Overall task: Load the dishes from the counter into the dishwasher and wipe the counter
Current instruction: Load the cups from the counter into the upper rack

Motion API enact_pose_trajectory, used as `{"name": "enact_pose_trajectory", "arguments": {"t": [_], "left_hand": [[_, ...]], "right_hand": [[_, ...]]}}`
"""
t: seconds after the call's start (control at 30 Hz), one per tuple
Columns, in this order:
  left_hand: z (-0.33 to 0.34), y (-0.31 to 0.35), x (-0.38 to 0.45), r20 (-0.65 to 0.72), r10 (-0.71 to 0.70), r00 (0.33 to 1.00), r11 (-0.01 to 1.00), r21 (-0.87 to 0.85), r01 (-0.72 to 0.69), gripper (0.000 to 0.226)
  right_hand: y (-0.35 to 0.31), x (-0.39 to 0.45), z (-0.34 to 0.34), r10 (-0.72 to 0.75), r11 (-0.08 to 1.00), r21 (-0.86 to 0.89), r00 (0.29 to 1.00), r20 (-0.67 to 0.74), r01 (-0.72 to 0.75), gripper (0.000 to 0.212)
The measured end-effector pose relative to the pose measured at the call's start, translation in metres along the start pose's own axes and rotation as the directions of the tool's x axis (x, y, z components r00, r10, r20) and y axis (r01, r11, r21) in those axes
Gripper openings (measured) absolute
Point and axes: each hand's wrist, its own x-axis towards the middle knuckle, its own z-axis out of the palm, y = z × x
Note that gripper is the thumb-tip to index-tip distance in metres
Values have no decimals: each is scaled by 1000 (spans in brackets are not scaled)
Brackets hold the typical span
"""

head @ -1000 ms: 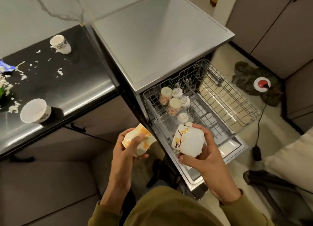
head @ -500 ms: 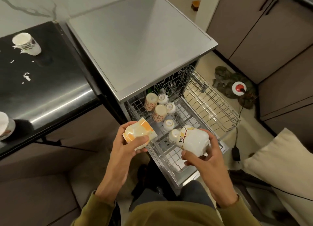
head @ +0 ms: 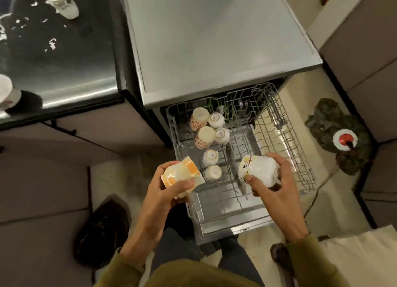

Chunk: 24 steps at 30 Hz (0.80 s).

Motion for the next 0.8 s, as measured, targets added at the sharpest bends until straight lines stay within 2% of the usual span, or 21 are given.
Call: {"name": "enact_pose_trajectory", "arguments": {"t": [0.17,0.33,0.43,0.53,0.67,0.8], "left_hand": [[50,-40,-12,-124,-20,992,994,-108,7,67],[73,-88,11,-160,-128,979,986,-131,107,74],[67,-119,42,-159,-184,970,980,-109,168,81],[56,-146,79,-168,-195,966,977,-118,176,78],[40,-170,118,-193,-154,969,981,-147,126,66],[29,-190,140,-187,-151,971,972,-208,111,65]], "right_hand": [[37,53,-27,71,996,-58,987,147,-63,61],[79,100,-20,105,991,-97,976,191,-88,71],[114,134,-2,86,983,-177,982,167,-56,74],[150,175,23,39,956,-295,986,160,10,75],[191,224,54,-26,854,-501,974,226,139,83],[220,245,72,-9,773,-610,964,266,176,79]]}}
